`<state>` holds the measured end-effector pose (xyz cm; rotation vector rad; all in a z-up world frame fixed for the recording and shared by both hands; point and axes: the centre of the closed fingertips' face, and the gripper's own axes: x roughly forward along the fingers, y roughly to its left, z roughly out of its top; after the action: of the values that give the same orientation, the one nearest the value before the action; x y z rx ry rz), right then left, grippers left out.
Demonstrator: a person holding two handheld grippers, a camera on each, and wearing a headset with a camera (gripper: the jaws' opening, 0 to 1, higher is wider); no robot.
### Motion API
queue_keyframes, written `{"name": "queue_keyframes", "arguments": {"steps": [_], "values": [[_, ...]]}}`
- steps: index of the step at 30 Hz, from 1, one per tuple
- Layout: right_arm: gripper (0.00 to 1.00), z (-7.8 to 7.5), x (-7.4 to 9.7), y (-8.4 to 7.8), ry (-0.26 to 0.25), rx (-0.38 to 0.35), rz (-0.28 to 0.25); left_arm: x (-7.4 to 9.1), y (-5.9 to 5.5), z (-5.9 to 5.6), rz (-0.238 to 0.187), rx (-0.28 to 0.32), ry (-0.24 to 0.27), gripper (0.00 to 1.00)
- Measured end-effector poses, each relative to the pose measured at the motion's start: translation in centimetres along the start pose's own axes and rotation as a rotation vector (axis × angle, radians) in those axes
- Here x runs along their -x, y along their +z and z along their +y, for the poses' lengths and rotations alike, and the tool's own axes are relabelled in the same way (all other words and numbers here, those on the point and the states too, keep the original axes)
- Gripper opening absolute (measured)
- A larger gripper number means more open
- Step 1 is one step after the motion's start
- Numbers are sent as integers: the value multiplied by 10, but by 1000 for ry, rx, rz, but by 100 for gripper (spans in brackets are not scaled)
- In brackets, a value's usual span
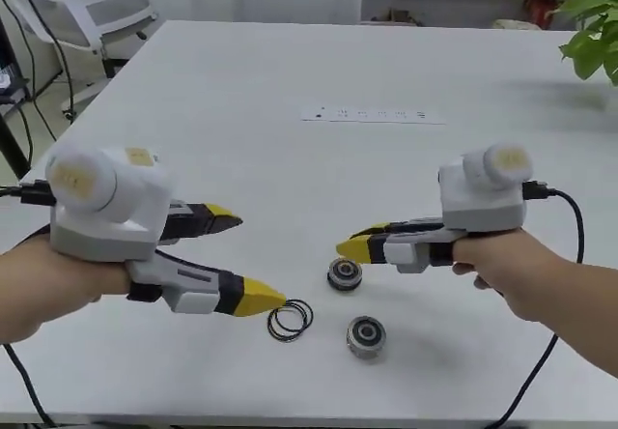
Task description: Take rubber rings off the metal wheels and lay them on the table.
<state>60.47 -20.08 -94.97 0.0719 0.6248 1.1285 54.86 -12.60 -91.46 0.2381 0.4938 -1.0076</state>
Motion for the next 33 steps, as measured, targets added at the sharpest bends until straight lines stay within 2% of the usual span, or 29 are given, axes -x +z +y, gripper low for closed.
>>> {"name": "queue_keyframes", "arguments": {"steps": [6, 15, 21, 33], "values": [[22, -10, 6, -3, -32, 24, 10, -11, 5, 5, -8, 19, -3, 71], [22, -20, 9, -20, -57, 47, 39, -30, 1, 12, 20, 28, -11, 67], [21, -20, 8, -27, -60, 48, 50, -43, -7, 11, 52, 24, -24, 63], [21, -23, 3, -42, -55, 79, 84, -68, -13, 7, 79, 26, -49, 57]]}}
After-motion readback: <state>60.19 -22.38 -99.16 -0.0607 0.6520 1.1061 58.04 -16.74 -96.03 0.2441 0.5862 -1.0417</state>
